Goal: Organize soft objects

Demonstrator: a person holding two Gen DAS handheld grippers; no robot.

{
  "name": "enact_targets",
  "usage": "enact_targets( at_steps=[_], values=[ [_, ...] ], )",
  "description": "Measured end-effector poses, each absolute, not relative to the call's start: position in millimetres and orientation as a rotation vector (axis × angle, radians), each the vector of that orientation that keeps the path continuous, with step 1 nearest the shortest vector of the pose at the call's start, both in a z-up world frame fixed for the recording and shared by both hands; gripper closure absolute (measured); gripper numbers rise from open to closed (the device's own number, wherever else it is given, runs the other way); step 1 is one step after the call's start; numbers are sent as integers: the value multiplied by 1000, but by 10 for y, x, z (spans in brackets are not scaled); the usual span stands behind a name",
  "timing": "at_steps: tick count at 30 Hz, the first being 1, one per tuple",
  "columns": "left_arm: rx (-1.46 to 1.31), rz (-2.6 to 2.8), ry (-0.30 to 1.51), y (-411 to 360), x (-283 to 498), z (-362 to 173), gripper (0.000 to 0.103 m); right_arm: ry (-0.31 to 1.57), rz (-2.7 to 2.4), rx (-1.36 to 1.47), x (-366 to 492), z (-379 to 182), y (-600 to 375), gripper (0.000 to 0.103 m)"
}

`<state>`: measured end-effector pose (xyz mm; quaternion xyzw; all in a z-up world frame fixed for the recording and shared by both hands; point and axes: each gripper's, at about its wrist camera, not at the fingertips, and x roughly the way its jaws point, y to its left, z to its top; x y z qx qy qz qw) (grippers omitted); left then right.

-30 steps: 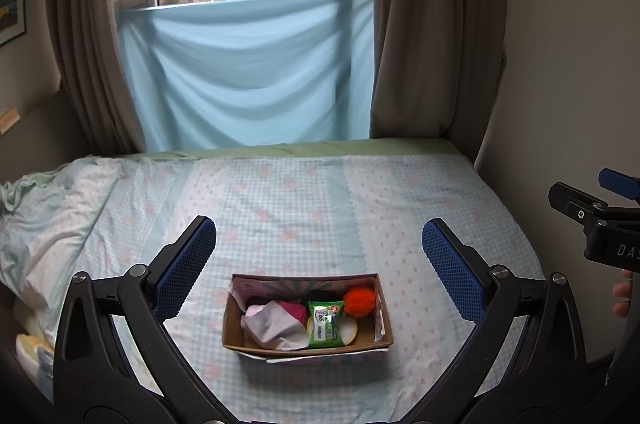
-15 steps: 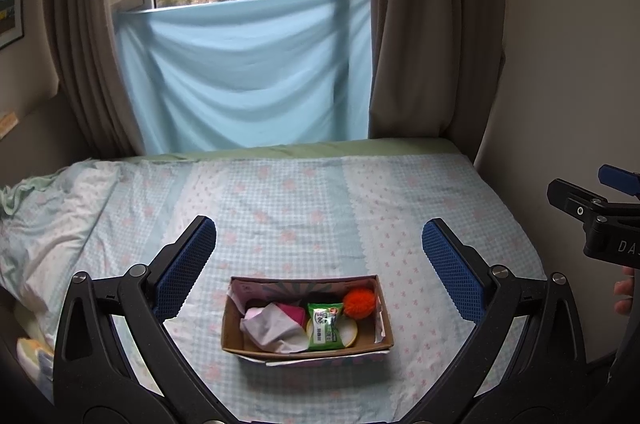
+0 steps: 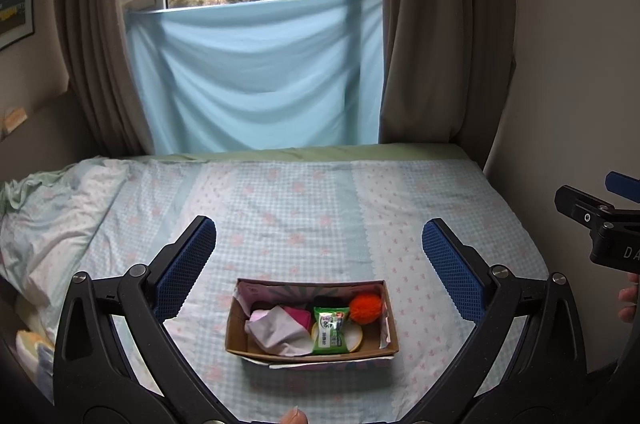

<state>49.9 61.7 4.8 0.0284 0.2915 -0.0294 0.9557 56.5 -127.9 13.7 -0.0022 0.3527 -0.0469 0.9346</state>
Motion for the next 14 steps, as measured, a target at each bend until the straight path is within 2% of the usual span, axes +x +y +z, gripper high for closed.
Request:
enact_targets(
  at_steps=[14],
  values=[
    [69,-53,561,585,471,50,0,742,-89,4,628,75,-1268,0]
  ],
)
